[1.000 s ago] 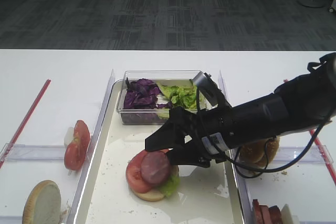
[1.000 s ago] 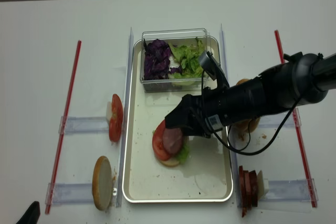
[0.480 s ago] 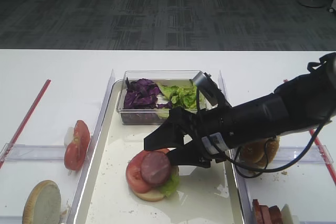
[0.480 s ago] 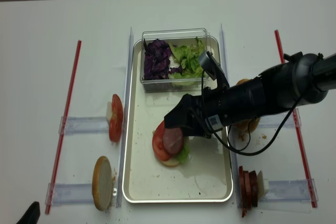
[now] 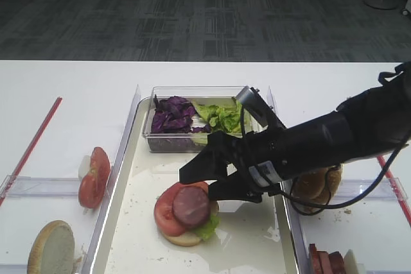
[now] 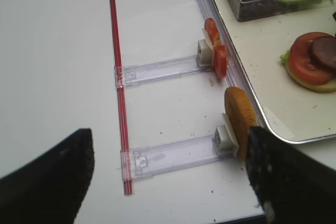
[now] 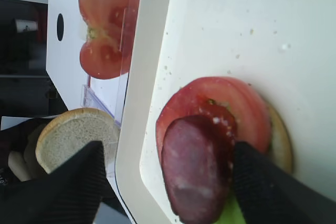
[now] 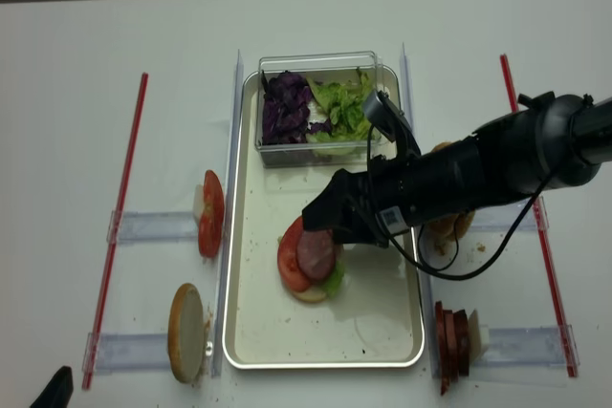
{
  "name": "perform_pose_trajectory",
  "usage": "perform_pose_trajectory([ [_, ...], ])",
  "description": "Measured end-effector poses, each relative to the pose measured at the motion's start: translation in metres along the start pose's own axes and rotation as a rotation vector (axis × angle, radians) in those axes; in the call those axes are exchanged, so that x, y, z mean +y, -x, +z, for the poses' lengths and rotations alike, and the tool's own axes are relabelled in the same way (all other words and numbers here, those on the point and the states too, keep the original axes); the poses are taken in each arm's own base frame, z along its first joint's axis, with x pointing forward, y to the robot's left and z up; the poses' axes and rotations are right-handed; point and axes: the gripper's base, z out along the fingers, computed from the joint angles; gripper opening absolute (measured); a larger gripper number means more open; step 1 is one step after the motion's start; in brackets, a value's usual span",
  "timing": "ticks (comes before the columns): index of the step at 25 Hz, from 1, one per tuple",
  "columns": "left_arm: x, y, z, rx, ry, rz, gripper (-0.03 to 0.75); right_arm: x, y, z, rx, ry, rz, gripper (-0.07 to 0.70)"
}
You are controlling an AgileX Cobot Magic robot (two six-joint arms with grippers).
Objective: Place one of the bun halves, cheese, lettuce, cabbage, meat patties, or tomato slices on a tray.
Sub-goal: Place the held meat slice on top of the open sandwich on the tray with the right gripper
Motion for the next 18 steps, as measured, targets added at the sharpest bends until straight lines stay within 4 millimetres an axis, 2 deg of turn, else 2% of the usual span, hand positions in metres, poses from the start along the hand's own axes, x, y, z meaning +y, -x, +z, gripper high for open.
perform_pose_trajectory([
  [10, 0.000, 0.000, 0.000, 0.000, 0.000, 0.000, 0.545, 0.000, -0.001, -0.001, 0.008, -0.024, -0.010, 0.538],
  [18, 0.000, 0.000, 0.000, 0.000, 0.000, 0.000, 0.545, 0.016, 0.002, -0.014, -0.010, -0.049, -0.091, 0.538],
])
